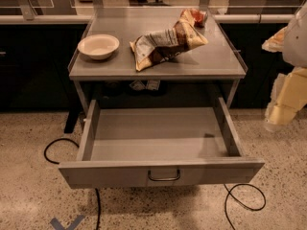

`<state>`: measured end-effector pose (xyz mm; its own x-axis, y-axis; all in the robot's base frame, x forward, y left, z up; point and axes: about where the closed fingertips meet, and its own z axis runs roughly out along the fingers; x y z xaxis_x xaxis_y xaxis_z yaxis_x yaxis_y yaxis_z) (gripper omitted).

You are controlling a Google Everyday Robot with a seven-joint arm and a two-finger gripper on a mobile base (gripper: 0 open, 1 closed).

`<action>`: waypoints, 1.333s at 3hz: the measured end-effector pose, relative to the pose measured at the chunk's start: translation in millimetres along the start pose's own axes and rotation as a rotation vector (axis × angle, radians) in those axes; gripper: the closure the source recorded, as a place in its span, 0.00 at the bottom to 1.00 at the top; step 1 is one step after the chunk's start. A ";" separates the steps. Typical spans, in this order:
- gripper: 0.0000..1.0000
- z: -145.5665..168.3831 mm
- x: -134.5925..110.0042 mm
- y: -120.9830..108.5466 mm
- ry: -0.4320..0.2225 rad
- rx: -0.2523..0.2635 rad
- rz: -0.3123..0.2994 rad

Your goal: Close top drawer

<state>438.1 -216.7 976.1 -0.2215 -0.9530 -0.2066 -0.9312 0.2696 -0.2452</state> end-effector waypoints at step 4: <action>0.00 102.7 45.0 71.3 -0.110 0.027 -0.076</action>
Offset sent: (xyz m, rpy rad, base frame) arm -0.0098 -0.0160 -0.0694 0.0008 -0.0646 0.0357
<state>391.5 -226.2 852.1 -0.1166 -0.9503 -0.2888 -0.9357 0.2026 -0.2889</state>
